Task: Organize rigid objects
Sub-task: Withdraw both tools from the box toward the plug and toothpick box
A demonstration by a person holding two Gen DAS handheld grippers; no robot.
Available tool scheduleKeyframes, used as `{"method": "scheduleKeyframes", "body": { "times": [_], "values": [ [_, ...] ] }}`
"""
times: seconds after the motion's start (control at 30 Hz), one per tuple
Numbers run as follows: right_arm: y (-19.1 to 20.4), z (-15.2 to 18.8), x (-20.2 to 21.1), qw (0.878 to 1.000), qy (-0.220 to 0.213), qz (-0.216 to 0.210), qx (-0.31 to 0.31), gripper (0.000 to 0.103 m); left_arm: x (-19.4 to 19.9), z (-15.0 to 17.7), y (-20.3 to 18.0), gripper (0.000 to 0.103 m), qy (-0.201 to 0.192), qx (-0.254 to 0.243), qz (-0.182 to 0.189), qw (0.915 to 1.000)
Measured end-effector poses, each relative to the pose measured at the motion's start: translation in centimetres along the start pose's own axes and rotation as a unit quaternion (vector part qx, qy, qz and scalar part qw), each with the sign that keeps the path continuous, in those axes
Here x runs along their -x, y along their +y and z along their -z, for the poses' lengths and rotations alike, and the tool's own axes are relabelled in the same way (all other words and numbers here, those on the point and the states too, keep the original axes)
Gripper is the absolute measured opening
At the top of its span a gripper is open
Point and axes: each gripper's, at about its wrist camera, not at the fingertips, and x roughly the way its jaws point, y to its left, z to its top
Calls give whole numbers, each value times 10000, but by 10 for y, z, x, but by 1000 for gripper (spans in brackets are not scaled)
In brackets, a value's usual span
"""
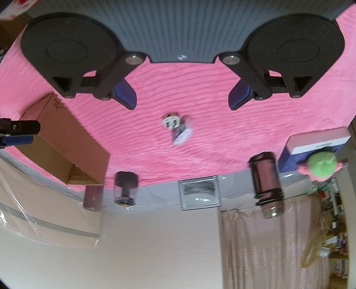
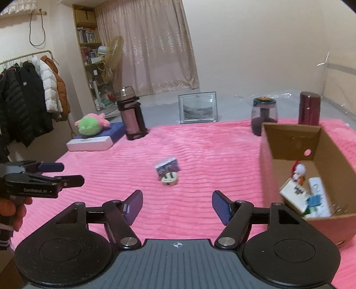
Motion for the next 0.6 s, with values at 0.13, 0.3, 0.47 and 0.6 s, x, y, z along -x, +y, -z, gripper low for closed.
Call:
{"method": "scheduleKeyframes", "body": {
  "times": [0.13, 0.3, 0.47, 0.6],
  "values": [
    [14, 12, -12, 10000, 3, -14, 51, 69, 6, 15, 16, 88, -54, 172, -156, 9997],
    [25, 25, -26, 9999, 117, -47, 80, 70, -2, 31, 30, 89, 47, 393, -283, 9988],
    [29, 36, -44, 9996, 255, -62, 100, 70, -15, 44, 32, 89, 194, 482, -280, 9983],
    [28, 41, -62, 9993, 356, -58, 100, 71, -28, 48, 31, 89, 305, 505, -231, 9980]
  ]
}}
